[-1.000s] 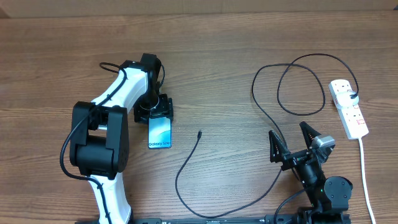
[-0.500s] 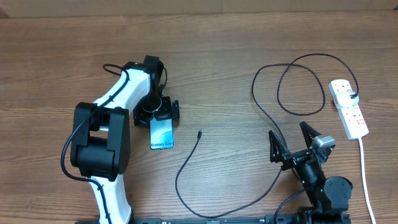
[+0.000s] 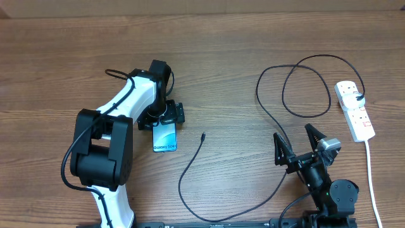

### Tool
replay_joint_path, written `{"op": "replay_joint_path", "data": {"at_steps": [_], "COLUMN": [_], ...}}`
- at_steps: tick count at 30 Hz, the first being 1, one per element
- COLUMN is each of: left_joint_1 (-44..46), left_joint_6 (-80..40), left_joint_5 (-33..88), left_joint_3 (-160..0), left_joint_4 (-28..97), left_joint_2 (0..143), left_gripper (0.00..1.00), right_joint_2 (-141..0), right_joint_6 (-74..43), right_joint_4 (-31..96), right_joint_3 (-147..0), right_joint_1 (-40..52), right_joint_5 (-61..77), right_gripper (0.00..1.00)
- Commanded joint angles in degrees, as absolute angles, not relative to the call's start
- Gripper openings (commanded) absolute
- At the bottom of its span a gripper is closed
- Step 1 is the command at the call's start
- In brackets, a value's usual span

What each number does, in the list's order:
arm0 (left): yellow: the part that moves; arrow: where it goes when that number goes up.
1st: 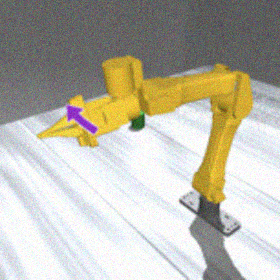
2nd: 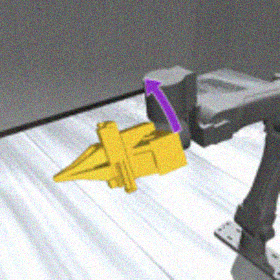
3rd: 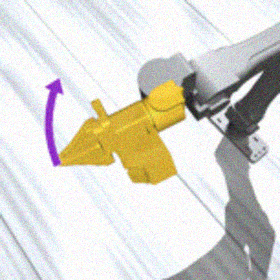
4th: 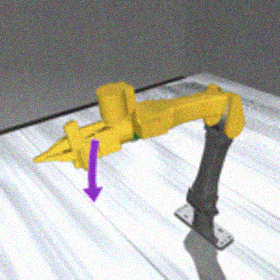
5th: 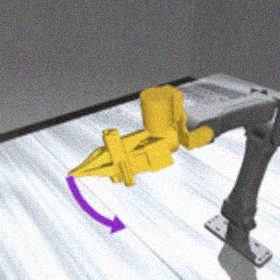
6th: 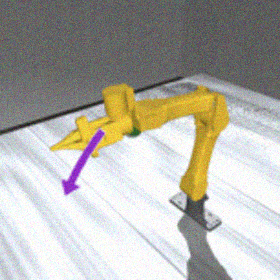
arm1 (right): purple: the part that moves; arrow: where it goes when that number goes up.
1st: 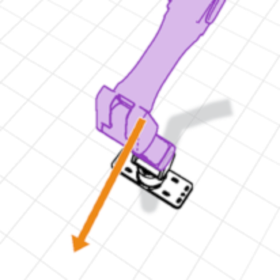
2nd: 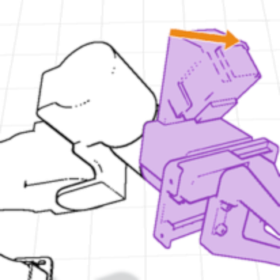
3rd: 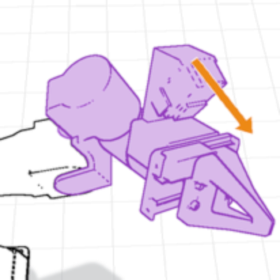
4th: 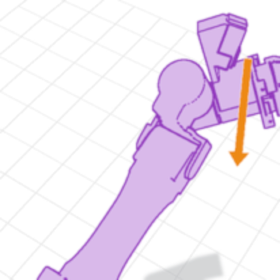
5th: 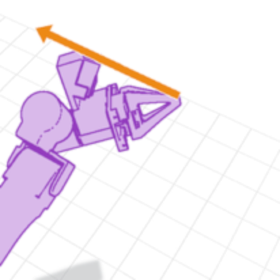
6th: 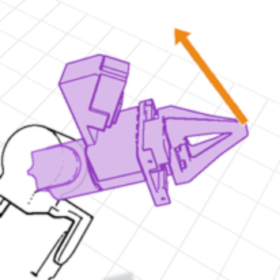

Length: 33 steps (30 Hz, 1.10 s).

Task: Plug charger to phone and switch on socket
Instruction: 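Tilt the phone up on its bottom edge with the left gripper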

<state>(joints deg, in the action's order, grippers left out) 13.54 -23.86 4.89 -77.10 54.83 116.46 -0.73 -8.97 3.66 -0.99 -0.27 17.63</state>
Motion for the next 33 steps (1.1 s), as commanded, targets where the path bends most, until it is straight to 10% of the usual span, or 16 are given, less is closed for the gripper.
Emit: {"op": "replay_joint_path", "data": {"at_steps": [1, 33], "left_joint_1": [13.91, 14.39], "left_joint_6": [-21.65, -22.33], "left_joint_5": [8.58, 6.20], "left_joint_3": [-73.69, -69.04], "left_joint_4": [51.86, 52.18], "left_joint_2": [122.52, 122.52], "left_gripper": [1.00, 0.99], "right_joint_2": [-0.19, -0.21], "right_joint_6": [-8.95, -8.95], "right_joint_4": [3.31, 3.31], "right_joint_3": [-0.45, -0.45], "right_joint_1": [0.03, 0.03], "right_joint_5": [17.67, 17.67], "right_gripper": [1.00, 1.00]}}
